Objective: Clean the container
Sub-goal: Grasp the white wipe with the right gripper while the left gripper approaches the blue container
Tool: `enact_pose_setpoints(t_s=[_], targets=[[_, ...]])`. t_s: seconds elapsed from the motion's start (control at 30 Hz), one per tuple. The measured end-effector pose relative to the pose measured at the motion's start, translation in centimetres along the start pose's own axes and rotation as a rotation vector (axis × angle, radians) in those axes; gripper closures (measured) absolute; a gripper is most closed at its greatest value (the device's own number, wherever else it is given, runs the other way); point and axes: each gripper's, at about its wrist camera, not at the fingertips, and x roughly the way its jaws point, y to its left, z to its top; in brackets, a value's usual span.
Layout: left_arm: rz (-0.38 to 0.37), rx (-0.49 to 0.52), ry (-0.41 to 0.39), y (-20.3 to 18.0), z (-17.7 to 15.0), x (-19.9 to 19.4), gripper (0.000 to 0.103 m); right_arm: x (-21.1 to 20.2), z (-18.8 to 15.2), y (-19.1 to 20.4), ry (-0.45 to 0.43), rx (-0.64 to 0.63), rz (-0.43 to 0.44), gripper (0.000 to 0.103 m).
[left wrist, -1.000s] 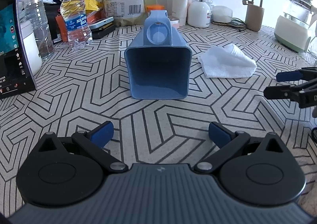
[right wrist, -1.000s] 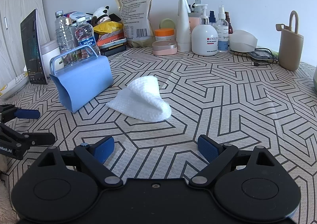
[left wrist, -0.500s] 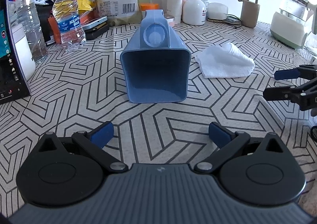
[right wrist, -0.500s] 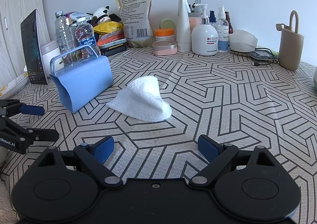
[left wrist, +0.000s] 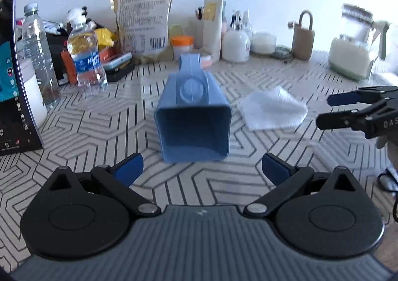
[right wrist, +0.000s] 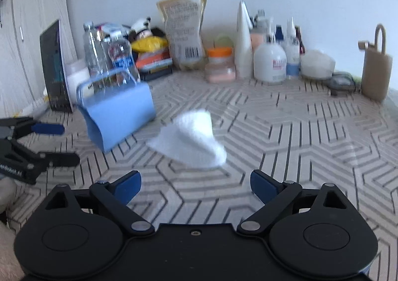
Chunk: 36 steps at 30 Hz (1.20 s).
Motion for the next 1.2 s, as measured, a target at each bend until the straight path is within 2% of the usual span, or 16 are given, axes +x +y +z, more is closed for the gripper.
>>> enact_pose_setpoints(t_s=[0.17, 0.3, 0.47, 0.5, 0.53, 0.6, 0.7, 0.77, 0.8, 0.83, 1.03, 1.2], targets=[[0.008, 0.006, -0.052, 0.3, 0.6, -0.2, 0.0, 0.1, 1.7, 0.7, -0.062, -0.054, 0.029, 0.006], [-0.006, -0.028, -0.061, 0.7, 0.9, 0.4, 0.0, 2.4, 2.6, 1.4, -0.012, -0.106, 0.039, 0.023], [-0.001, -0.036, -0.06, 0.4, 1.3, 1.7, 0.0, 5.3, 3.6, 1.4, 0.032, -0.135, 0.023, 0.032], [-0.006, -0.034, -0.06, 0.3, 1.3, 1.9, 0.0, 5.8, 3.8, 1.1, 0.04, -0.129, 0.024, 0.041], [-0.005, -0.031, -0.058, 0.2, 1.4, 2.2, 0.0, 6.3, 3.9, 0.8, 0.053, -0.116, 0.035, 0.055], [0.006, -0.027, -0.057, 0.1, 1.5, 2.7, 0.0, 7.2, 4.0, 0.3, 0.075, -0.096, 0.053, 0.073], [0.038, -0.075, -0.068, 0.3, 1.5, 3.6, 0.0, 7.4, 3.5, 0.7, 0.076, -0.123, 0.05, 0.079], [0.051, -0.121, -0.069, 0.4, 1.3, 4.4, 0.008, 7.4, 3.6, 0.7, 0.074, -0.124, 0.069, 0.085], [0.054, -0.114, -0.055, 0.3, 1.3, 4.7, 0.022, 7.6, 3.9, 0.6, 0.07, -0.109, 0.083, 0.088], [0.056, -0.097, -0.042, 0.1, 1.3, 4.8, 0.029, 7.7, 4.2, 0.5, 0.066, -0.091, 0.097, 0.09], [0.06, -0.051, -0.043, -0.5, 1.3, 4.8, 0.03, 7.2, 6.5, 0.0, -0.017, 0.017, 0.184, 0.091], [0.018, -0.047, -0.042, -0.4, 1.3, 4.9, 0.03, 6.0, 7.3, -0.4, -0.114, 0.136, 0.359, 0.091]])
